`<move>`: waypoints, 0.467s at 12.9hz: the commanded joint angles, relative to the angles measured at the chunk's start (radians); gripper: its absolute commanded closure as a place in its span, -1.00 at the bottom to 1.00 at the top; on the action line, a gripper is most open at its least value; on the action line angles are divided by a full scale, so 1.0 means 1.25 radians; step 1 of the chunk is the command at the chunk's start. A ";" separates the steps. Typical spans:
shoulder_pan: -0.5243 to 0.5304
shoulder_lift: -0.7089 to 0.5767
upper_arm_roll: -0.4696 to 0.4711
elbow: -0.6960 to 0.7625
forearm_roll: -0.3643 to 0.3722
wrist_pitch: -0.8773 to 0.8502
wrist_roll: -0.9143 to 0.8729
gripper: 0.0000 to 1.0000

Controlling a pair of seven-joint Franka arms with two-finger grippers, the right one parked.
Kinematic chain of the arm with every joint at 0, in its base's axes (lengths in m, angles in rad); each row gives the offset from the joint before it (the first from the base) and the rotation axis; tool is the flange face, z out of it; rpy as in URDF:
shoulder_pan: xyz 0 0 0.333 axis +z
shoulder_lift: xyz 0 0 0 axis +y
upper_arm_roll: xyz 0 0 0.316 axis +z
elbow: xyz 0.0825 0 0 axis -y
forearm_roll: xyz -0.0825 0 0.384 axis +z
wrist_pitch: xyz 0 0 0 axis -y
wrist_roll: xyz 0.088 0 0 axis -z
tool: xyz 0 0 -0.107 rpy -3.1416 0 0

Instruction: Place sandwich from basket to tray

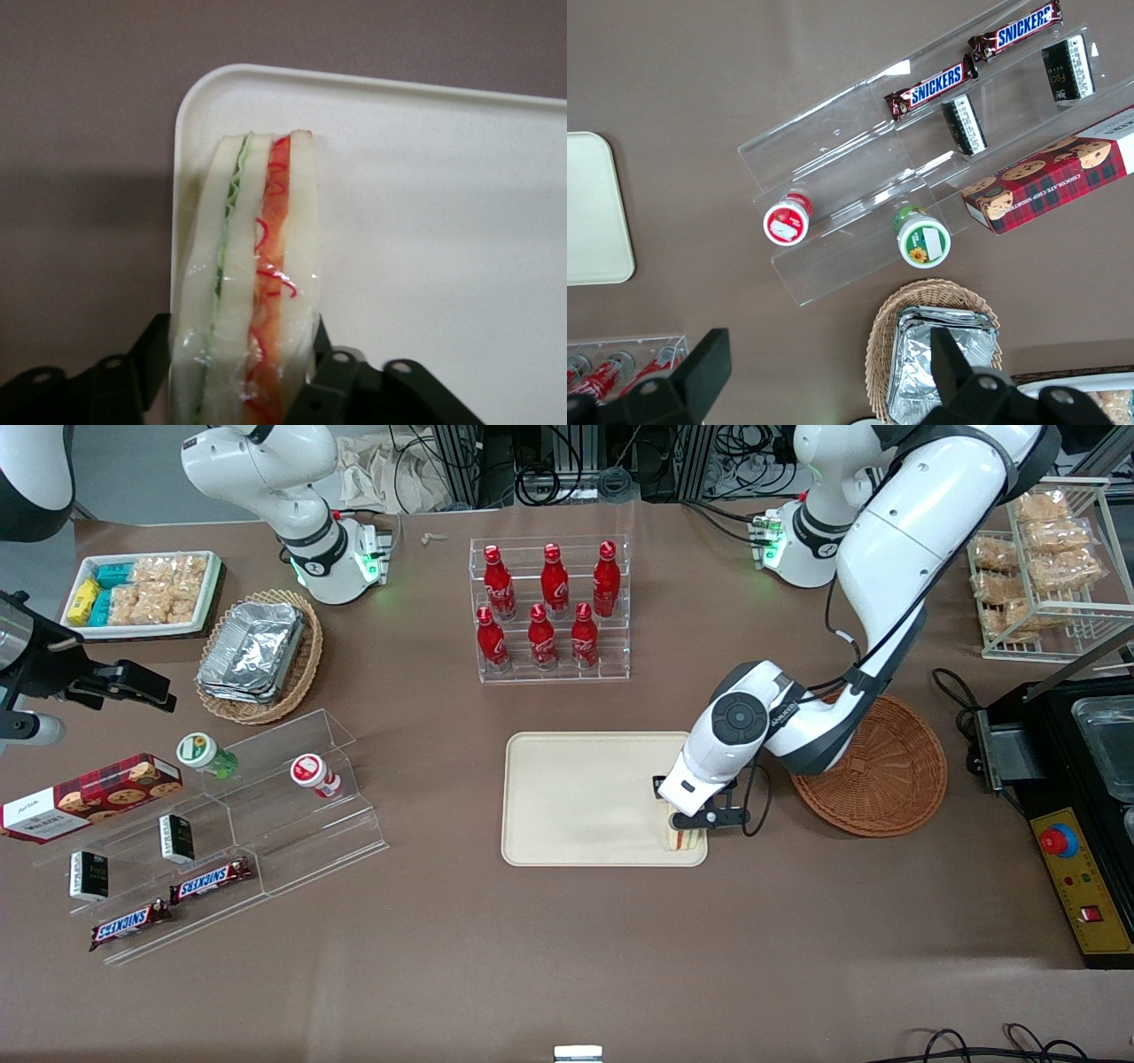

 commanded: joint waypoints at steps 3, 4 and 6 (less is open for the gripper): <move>0.008 -0.059 -0.046 0.133 -0.018 -0.302 -0.017 -1.00; 0.007 -0.068 -0.047 0.171 -0.035 -0.364 -0.009 -1.00; 0.027 -0.144 -0.036 0.174 -0.084 -0.395 0.044 -1.00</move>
